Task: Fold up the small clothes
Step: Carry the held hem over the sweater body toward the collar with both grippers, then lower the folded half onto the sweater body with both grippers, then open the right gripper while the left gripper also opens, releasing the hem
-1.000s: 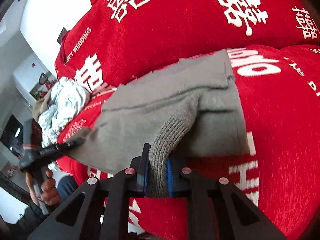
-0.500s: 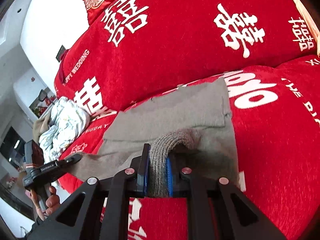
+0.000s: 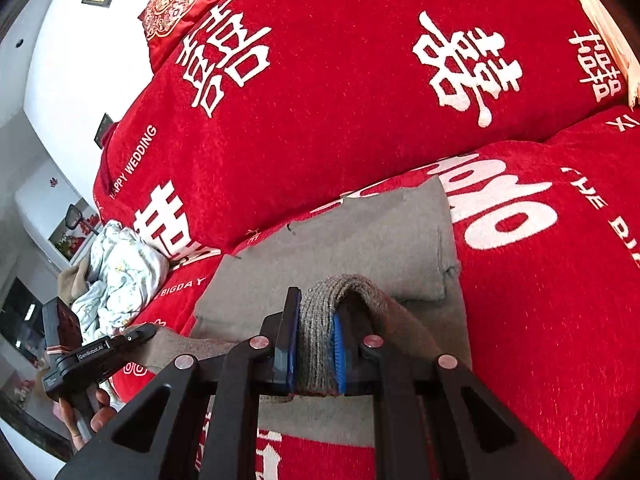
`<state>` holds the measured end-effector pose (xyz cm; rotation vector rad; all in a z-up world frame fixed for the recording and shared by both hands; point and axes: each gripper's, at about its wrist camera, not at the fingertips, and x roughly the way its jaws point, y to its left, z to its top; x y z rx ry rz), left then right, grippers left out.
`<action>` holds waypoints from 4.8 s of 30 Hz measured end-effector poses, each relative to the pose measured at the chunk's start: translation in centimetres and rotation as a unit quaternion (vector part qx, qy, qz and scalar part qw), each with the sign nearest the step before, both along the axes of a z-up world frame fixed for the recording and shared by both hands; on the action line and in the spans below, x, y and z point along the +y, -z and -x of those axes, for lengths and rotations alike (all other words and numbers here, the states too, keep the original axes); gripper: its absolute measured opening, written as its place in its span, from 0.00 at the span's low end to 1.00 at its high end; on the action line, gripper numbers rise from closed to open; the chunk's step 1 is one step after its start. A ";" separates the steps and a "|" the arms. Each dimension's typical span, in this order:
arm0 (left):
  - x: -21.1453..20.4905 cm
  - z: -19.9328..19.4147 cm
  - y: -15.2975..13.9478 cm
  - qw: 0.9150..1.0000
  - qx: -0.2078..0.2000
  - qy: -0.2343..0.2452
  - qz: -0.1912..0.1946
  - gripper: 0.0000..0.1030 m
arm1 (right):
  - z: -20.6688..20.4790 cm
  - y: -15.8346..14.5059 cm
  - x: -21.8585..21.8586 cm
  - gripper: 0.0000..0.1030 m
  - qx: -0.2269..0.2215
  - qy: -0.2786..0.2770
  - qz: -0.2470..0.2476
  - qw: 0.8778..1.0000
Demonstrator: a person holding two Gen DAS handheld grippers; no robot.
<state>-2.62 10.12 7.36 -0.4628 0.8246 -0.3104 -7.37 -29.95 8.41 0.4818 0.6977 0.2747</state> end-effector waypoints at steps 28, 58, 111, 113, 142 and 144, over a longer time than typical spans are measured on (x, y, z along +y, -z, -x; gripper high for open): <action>-2.1 -6.9 1.9 0.996 0.068 -0.030 -0.047 0.08 | -7.4 2.4 -0.8 0.08 0.071 0.041 0.045 0.996; -2.5 -9.1 -0.6 0.997 0.050 -0.027 -0.045 0.08 | -9.4 0.6 -2.1 0.08 0.067 0.056 -0.002 0.996; -4.1 -21.0 6.0 0.990 0.125 -0.013 -0.065 0.08 | -20.7 7.0 -2.9 0.08 0.145 0.087 0.028 0.985; -4.0 -21.4 6.3 0.990 0.130 -0.013 -0.061 0.08 | -21.0 7.1 -2.9 0.08 0.147 0.088 0.028 0.985; -2.3 -19.0 2.9 0.999 0.024 -0.004 -0.027 0.09 | -18.4 5.0 -3.5 0.90 0.113 0.090 0.013 0.989; -3.1 -18.9 3.0 0.996 0.045 -0.008 -0.073 0.09 | -17.8 5.2 -3.3 0.90 0.114 0.086 0.016 0.990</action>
